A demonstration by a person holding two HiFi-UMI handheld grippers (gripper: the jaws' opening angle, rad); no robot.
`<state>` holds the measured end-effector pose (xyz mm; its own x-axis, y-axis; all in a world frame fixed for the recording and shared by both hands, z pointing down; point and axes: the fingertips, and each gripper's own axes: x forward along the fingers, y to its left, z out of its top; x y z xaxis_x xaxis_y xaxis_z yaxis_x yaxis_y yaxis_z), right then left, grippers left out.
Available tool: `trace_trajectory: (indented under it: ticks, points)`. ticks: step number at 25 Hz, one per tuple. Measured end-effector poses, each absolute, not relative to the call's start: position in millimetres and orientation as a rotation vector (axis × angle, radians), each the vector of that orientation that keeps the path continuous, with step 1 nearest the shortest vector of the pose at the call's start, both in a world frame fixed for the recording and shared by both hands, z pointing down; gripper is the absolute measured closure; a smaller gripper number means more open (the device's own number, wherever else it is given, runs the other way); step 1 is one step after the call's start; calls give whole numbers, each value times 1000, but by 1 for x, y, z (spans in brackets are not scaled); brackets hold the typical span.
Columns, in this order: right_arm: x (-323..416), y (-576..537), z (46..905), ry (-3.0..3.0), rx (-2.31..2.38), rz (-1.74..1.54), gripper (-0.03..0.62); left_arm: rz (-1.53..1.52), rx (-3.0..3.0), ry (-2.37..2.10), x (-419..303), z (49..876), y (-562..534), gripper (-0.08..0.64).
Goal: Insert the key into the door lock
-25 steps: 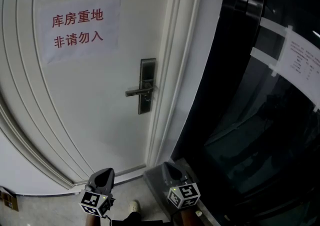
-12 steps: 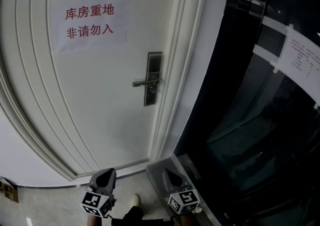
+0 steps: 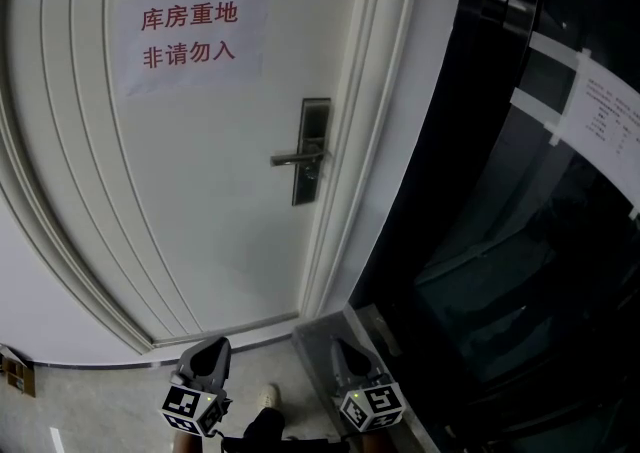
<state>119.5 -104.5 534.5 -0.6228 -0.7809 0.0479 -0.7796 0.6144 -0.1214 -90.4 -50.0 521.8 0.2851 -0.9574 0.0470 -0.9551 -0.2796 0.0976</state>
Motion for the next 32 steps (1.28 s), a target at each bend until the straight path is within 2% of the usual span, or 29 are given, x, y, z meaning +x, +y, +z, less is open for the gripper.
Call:
trace_trajectory:
  ticks: [32]
  points:
    - [128, -100, 532, 2854, -1323, -149, 591, -28, 2465, -1807, -64, 512, -55, 557]
